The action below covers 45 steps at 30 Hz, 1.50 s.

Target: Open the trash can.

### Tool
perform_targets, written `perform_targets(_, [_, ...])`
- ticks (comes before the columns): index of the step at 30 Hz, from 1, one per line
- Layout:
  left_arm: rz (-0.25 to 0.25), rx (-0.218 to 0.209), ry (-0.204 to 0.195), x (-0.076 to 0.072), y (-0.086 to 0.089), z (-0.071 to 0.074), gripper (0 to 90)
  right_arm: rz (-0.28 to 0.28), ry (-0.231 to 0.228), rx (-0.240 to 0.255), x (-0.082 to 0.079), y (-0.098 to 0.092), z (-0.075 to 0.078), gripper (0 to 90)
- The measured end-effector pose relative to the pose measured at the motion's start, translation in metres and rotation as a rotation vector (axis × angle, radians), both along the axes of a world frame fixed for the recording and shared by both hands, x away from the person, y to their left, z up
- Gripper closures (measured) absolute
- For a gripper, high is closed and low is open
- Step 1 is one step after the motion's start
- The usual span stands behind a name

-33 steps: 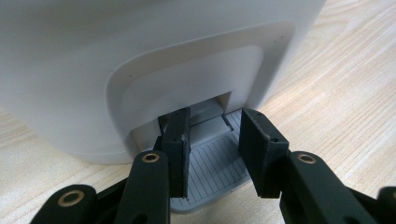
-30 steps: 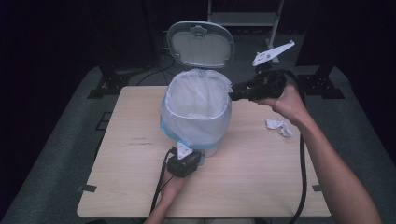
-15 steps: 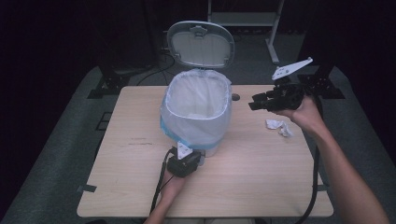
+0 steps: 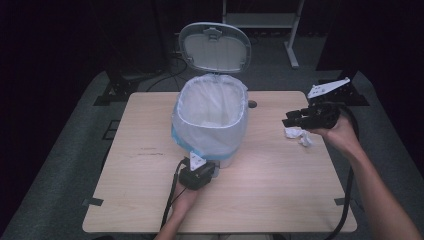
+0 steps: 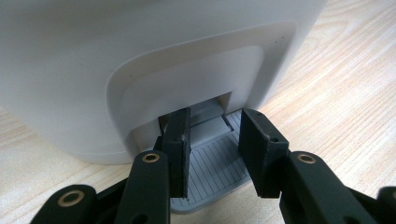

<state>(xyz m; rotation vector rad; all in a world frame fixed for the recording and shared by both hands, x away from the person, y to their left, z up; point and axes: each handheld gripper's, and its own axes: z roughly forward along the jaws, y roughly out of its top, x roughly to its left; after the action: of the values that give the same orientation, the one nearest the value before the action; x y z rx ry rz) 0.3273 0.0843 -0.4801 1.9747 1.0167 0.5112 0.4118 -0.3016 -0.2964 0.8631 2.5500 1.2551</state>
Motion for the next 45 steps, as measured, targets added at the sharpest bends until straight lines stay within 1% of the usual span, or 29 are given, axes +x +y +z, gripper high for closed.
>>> perform_targets(3, [0.0,-0.001,0.0,0.0,0.0,0.0,64.1,0.004,0.0,-0.008,0.001,-0.007,-0.008,57.8])
perform_targets(6, [0.0,0.0,-0.001,0.0,0.0,0.0,64.1,0.005,-0.008,-0.003,0.002,-0.016,-0.015,57.8])
perform_targets(8, [0.001,-0.002,-0.002,0.0,0.0,0.0,64.1,0.002,0.0,-0.002,0.003,-0.021,-0.021,57.8])
perform_targets(11, [0.001,-0.001,-0.002,0.0,0.0,0.0,64.1,-0.003,0.011,-0.019,0.004,-0.029,-0.031,57.8])
perform_targets(16, [0.0,-0.001,-0.002,0.0,0.0,0.0,64.1,-0.019,0.027,-0.025,0.006,-0.041,-0.046,57.8])
perform_targets(23, [-0.001,0.003,0.0,0.0,0.0,0.0,64.1,-0.058,0.042,-0.054,0.007,-0.054,-0.07,57.9])
perform_targets(26, [-0.001,0.003,-0.001,0.0,0.0,0.0,64.1,-0.072,0.052,-0.065,0.008,-0.057,-0.077,57.8])
perform_targets(28, [0.0,0.002,0.001,0.0,0.0,0.0,64.1,-0.079,0.057,-0.06,0.008,-0.059,-0.08,57.8])
perform_targets(31, [0.0,0.002,0.001,0.0,0.0,0.0,64.1,-0.09,0.063,-0.067,0.009,-0.062,-0.085,58.0])
perform_targets(35, [0.0,0.002,0.001,0.0,0.0,0.0,64.1,-0.106,0.066,-0.081,0.01,-0.066,-0.092,58.0])
perform_targets(41, [-0.001,0.003,0.001,0.0,0.0,0.0,64.1,-0.135,0.094,-0.107,0.014,-0.072,-0.107,59.3])
perform_targets(43, [0.0,0.001,-0.001,0.0,0.0,0.0,64.1,-0.144,0.098,-0.123,0.015,-0.073,-0.112,59.9])
perform_targets(45, [0.0,0.001,0.0,0.0,0.0,0.0,64.1,-0.159,0.091,-0.12,0.017,-0.075,-0.118,60.8])
